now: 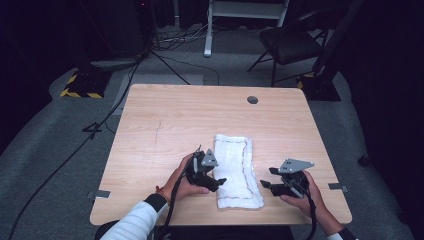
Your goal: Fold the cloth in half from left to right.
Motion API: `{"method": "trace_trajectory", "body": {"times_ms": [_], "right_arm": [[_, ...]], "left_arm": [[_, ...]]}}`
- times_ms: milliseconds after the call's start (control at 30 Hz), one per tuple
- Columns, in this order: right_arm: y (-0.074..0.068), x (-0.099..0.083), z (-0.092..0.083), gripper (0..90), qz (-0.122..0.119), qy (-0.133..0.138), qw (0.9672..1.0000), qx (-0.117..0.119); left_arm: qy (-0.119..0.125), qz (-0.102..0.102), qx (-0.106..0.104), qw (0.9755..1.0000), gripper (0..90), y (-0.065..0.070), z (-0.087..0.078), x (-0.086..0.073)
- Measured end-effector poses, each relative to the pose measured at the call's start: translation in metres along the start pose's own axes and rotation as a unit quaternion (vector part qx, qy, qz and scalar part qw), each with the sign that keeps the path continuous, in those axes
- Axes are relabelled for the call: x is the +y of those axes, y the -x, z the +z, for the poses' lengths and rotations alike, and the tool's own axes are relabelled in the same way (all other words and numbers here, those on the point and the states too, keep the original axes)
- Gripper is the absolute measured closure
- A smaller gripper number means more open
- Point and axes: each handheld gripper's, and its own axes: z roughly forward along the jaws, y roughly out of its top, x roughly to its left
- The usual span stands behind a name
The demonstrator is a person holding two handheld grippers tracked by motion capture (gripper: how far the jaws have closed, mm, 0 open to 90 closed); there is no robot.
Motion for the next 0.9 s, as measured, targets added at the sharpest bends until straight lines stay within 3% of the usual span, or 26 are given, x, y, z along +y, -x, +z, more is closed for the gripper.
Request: {"method": "trace_trajectory", "body": {"times_ms": [100, 300, 333, 467, 500, 567, 633, 833, 900], "right_arm": [[0.012, 0.014, 0.008, 40.2, -0.001, 0.003, 0.9999, -0.011], [0.043, 0.046, 0.03, 41.3, 0.0, 0.009, 0.9994, -0.033], [0.047, 0.051, 0.035, 41.4, 0.002, 0.008, 0.9994, -0.033], [0.059, 0.067, 0.055, 41.0, 0.016, 0.008, 0.9996, -0.022], [0.061, 0.07, 0.059, 41.0, 0.019, 0.005, 0.9996, -0.02], [0.064, 0.076, 0.069, 41.0, 0.015, -0.002, 0.9995, -0.026], [0.069, 0.081, 0.08, 41.1, 0.015, -0.011, 0.9993, -0.032], [0.082, 0.084, 0.105, 40.2, 0.035, -0.027, 0.9986, -0.03], [0.084, 0.084, 0.114, 39.7, 0.037, -0.039, 0.9981, -0.031]], "left_arm": [[0.015, -0.004, 0.023, 0.9996, 22.2, -0.013, -0.001, 0.007], [0.003, -0.019, 0.054, 0.9984, 22.2, -0.042, 0.016, 0.023], [0.003, -0.026, 0.05, 0.9984, 22.2, -0.047, 0.02, 0.026], [-0.013, -0.022, 0.075, 0.9969, 21.8, -0.063, 0.037, 0.036], [-0.016, -0.031, 0.077, 0.9964, 21.7, -0.069, 0.042, 0.037], [-0.014, -0.055, 0.066, 0.9962, 21.5, -0.079, 0.051, 0.039], [-0.023, -0.068, 0.072, 0.9948, 21.4, -0.087, 0.06, 0.041], [-0.039, -0.083, 0.074, 0.993, 19.1, -0.1, 0.075, 0.039], [-0.04, -0.095, 0.058, 0.9929, 18.9, -0.105, 0.078, 0.037]]}}
